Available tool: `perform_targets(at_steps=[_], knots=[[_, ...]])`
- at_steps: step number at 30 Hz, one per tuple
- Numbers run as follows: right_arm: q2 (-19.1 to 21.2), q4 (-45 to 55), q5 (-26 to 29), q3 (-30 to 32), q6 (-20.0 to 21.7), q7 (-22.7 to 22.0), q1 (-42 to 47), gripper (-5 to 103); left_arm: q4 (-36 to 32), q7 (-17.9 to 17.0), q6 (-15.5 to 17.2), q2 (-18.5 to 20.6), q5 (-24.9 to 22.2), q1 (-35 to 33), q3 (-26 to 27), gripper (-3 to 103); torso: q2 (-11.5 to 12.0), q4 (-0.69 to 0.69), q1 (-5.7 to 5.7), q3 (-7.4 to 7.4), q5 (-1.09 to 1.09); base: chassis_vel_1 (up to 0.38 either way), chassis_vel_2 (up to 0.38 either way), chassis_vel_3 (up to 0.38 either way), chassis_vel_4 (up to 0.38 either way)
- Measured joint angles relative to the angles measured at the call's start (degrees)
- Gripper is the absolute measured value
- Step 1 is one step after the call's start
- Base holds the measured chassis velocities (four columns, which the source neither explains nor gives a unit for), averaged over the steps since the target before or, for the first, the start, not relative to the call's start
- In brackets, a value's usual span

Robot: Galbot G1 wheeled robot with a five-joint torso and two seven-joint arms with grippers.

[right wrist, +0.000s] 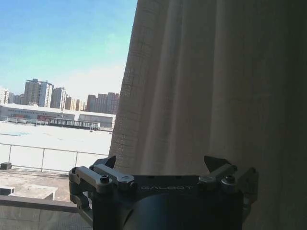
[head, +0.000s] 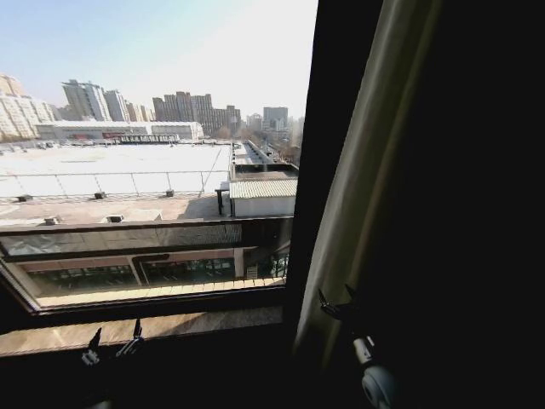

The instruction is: Open the curtains by pulling them apart, changing their state from closed to fully open.

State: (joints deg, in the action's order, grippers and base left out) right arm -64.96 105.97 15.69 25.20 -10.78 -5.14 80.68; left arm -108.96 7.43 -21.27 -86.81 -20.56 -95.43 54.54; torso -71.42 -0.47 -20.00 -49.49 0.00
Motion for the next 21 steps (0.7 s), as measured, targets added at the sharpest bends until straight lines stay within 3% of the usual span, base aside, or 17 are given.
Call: perform_targets(at_steps=[21], knots=[[-0.27,1.02,-0.15,-0.30,0.96,-0.11,0.03,100,0.00,0.00,0.00,0.00,0.00,0.00,0.00,100,0.00,0.00,0.00,0.00,0.00,0.000,0.000,0.000,0.000]])
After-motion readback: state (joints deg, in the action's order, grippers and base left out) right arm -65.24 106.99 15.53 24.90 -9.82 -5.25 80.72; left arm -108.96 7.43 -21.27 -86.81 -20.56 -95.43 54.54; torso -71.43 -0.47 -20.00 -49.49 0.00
